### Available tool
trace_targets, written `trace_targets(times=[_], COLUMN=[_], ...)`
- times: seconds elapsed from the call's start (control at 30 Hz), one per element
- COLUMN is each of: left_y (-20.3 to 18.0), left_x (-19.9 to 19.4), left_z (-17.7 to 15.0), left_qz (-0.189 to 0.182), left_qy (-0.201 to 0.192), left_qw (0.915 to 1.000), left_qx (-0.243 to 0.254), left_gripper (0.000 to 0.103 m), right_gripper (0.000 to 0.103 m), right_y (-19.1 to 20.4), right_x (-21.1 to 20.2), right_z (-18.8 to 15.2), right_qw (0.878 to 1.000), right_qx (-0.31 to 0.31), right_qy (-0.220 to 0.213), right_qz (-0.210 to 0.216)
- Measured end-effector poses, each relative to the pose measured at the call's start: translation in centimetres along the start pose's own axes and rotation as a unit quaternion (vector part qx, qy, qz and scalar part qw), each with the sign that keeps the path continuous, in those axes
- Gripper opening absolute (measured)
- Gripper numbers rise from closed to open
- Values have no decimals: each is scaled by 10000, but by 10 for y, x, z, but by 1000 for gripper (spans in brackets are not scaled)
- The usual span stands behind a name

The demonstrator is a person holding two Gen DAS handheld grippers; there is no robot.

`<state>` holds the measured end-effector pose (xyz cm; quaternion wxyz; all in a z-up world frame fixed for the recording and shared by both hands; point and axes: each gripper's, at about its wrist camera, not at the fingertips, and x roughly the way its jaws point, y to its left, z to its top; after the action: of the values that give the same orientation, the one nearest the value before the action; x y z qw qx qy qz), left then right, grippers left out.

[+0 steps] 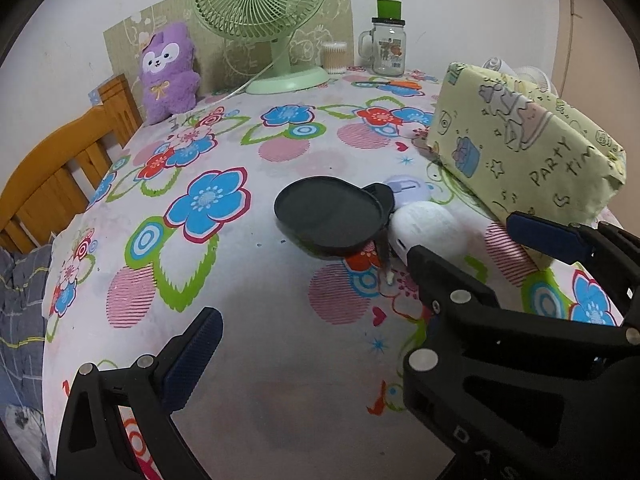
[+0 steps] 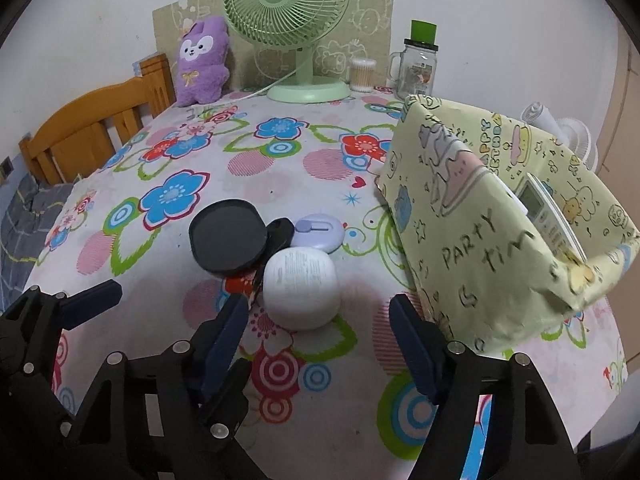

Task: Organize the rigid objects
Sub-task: 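Grasp the black round pad with the left tool while the right tool grasps the white power bank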

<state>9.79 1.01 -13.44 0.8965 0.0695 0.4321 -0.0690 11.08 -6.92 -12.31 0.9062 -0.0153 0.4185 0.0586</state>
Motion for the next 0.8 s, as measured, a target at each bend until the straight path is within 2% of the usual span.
trace_targets(times=[0.1,0.23,0.33,0.8], left_y=[3,6,6,11], left_x=[6,12,15,30], left_z=[3,5,8,36], left_qz=[1,-47,-85,-43], left_qy=[78,146,164,22], left_qw=[10000,9999,9998,9996], left_qx=[-36,-50,-22,293], left_gripper=[103,103,103,103], right_gripper=[70,57,50,50], right_y=[2,1,0,-6], right_x=[8,20,25,26], right_z=[4,6,8,23], right_qw=[10000,9994,9986,9977], right_qx=[8,91,145,631], right_qy=[86,310,428,237], right_qz=[47,159,265,-116])
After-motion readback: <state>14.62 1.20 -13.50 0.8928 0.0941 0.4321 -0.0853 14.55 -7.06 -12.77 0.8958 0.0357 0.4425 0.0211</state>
